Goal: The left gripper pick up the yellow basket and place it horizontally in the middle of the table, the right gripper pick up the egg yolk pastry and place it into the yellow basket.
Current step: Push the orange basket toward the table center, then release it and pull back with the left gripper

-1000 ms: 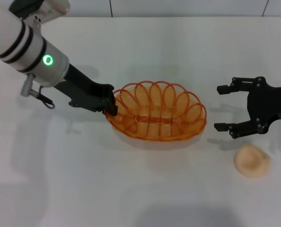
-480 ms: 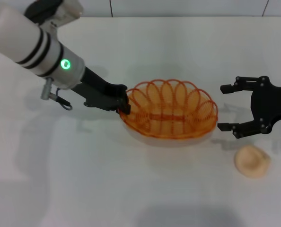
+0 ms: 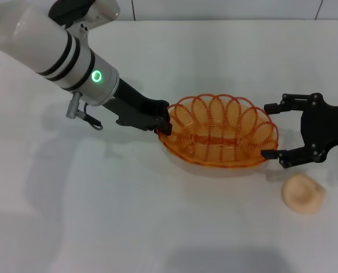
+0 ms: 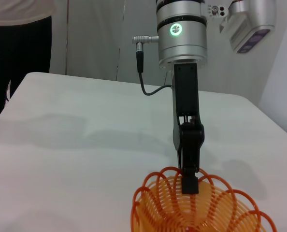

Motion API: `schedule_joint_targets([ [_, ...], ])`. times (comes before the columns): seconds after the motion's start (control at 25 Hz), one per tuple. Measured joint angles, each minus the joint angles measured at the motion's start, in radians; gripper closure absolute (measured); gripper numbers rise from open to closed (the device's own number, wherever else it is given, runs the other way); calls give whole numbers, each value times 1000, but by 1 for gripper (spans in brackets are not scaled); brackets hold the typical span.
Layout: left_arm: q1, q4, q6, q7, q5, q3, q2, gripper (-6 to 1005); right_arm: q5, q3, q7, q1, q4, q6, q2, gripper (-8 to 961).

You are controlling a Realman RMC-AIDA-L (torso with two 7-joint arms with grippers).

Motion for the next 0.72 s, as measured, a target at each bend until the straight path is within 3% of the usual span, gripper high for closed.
schedule_joint_targets([
  [0.72, -2, -38, 4, 7, -42, 0, 4, 917, -1, 0, -6, 0, 2, 0, 0, 85],
])
